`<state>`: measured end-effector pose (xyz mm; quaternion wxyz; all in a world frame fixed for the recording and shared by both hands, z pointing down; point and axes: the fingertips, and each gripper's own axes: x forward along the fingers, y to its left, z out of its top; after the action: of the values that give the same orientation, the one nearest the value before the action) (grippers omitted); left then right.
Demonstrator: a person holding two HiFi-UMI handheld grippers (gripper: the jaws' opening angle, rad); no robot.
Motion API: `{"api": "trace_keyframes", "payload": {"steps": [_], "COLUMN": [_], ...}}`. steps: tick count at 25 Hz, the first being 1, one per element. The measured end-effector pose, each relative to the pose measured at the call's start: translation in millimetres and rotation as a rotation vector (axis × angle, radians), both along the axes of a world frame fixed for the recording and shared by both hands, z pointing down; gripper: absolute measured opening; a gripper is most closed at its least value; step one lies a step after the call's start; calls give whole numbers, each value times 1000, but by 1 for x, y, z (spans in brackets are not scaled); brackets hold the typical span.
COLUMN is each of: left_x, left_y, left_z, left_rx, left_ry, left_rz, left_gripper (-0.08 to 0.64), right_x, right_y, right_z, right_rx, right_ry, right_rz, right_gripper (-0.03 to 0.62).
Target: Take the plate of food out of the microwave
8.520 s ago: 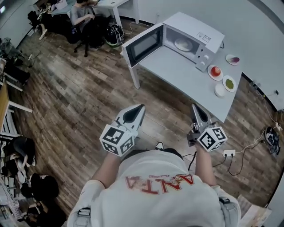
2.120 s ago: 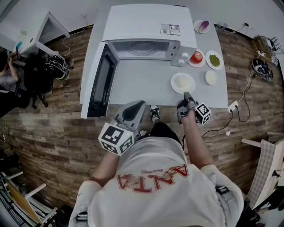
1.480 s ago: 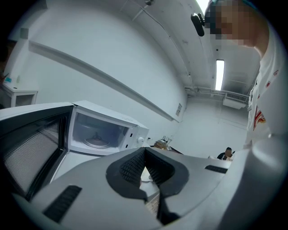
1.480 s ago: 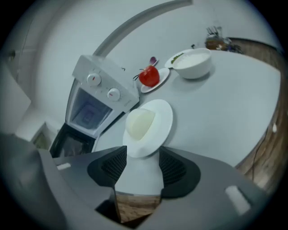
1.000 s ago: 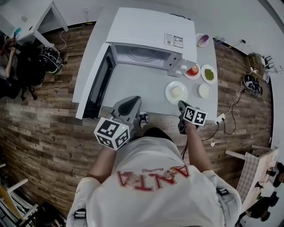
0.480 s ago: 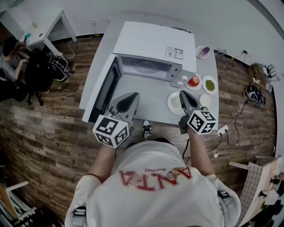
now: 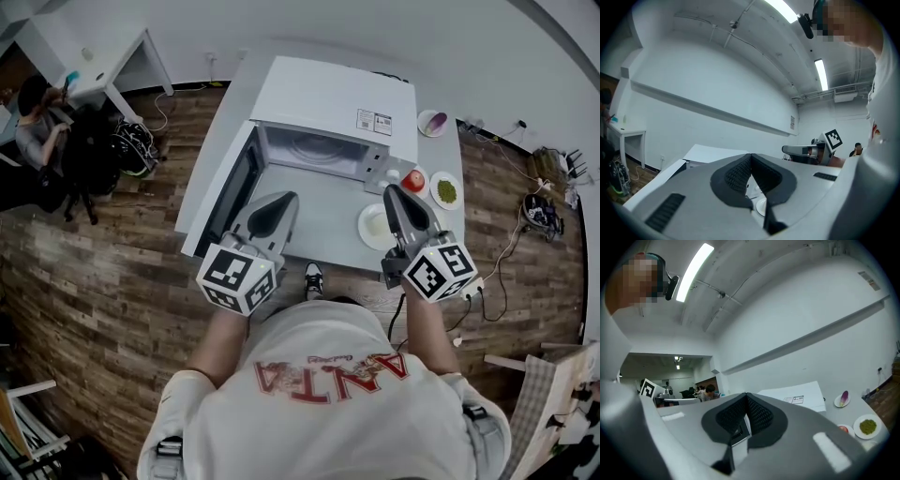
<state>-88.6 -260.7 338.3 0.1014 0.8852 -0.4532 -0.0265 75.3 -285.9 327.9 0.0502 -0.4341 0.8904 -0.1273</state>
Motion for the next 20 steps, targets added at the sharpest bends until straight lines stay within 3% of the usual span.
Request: {"api": "trace_keyframes", "payload": {"steps": [20], "left_x": [6], "left_y": [10], "left_z": [9], "left_rx": [-15], "left_ry": [-12], "left_rz": [16], "left_gripper": [9], "right_x": [-3], "right_y": [12], "right_z": [18], "right_rx": [-35], "right_ry": [-10], "right_rz": [-46], "right_gripper": [3]}}
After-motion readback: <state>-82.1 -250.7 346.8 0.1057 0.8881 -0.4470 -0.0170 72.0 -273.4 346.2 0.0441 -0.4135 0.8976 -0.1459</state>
